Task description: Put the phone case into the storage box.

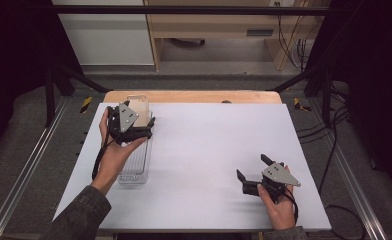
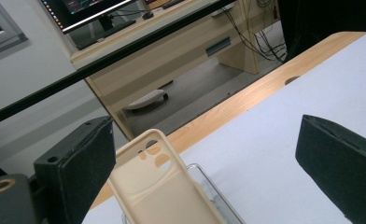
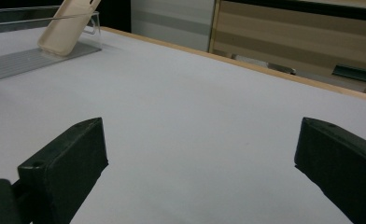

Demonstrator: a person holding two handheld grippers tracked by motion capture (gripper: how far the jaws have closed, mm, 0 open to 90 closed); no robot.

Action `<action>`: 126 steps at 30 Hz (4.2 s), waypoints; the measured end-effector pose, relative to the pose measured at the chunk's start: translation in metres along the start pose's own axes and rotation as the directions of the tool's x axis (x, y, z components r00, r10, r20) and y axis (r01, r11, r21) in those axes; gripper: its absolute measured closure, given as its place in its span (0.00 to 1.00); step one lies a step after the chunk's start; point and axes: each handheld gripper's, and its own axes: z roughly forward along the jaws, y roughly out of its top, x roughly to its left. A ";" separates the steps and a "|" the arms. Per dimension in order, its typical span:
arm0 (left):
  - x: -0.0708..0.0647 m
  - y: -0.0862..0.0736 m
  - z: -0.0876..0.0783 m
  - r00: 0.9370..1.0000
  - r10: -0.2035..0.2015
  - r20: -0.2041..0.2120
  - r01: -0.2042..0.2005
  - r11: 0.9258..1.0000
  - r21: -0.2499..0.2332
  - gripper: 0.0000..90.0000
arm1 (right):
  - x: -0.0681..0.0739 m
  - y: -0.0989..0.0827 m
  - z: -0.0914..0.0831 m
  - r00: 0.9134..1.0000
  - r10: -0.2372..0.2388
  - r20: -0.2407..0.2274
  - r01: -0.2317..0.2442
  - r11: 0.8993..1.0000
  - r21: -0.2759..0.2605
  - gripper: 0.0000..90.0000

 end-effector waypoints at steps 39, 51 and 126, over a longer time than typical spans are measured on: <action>-0.026 -0.021 -0.072 0.996 -0.005 0.091 0.014 0.995 -0.100 0.03 | -0.001 0.000 0.000 1.000 0.001 0.004 -0.001 1.000 -0.001 0.03; -0.020 -0.041 -0.095 0.987 -0.081 0.136 0.100 0.986 -0.136 0.03 | 0.000 0.000 0.000 1.000 -0.003 0.005 0.003 1.000 0.000 0.03; 0.005 -0.140 -0.118 0.931 -0.327 0.160 0.357 0.906 -0.229 0.04 | -0.002 -0.001 0.000 0.999 -0.033 0.035 0.034 0.999 -0.027 0.03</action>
